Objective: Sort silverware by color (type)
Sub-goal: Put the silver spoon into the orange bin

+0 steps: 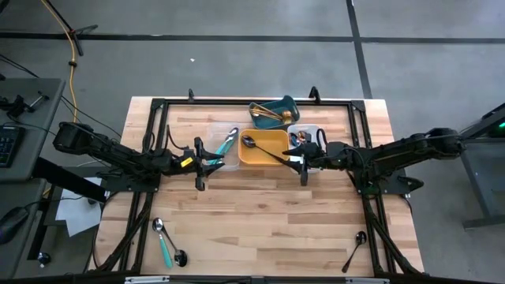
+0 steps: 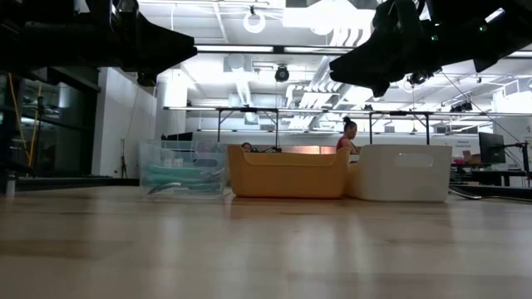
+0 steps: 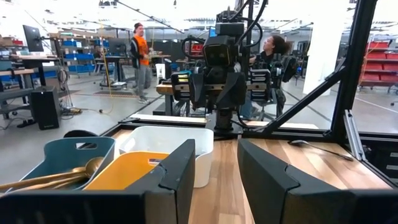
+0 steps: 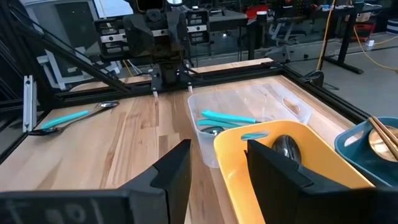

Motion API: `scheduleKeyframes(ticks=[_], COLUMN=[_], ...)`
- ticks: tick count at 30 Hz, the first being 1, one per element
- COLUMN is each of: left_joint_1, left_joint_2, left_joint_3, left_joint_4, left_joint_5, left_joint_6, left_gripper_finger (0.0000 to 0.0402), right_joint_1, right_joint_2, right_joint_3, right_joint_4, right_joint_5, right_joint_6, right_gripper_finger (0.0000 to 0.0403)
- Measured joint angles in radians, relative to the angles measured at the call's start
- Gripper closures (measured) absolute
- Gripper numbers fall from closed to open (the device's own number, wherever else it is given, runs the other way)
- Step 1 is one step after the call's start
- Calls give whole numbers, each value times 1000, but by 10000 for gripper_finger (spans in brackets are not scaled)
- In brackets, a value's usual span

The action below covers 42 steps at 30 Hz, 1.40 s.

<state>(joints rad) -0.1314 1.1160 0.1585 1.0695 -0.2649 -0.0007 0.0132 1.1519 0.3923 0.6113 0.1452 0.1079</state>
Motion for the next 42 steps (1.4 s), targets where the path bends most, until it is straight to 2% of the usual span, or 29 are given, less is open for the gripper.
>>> scheduleKeyframes(ticks=[11,14,16,19,22,24,29,34,39,42], left_joint_1=[0,-6,-26,-78,-156,-221,-419,-610,-762,-828], left_joint_2=[0,1,0,3,56,102,246,425,598,670], left_joint_3=[0,37,113,292,500,613,835,997,1097,1107], left_joint_4=[-3,-80,-220,-685,-1140,-1347,-1599,-1823,-2017,-2043], left_joint_5=[6,85,158,240,244,237,211,180,189,229], left_joint_6=[-47,-104,-98,-53,-76,-132,-220,-276,-325,-331], left_gripper_finger=[287,287,287,287,287,287,287,287,287,287], right_joint_1=[0,0,0,0,0,0,1,1,1,1], right_joint_2=[0,0,0,0,0,0,0,0,1,1], right_joint_3=[0,0,0,0,0,0,0,0,1,1], right_joint_4=[0,0,0,0,0,0,0,-2,-19,-35], right_joint_5=[-1,-1,-2,-4,-4,-4,-4,-4,-3,-3], right_joint_6=[23,33,34,18,26,24,27,78,121,132], right_gripper_finger=[253,253,253,253,253,253,253,253,253,253])
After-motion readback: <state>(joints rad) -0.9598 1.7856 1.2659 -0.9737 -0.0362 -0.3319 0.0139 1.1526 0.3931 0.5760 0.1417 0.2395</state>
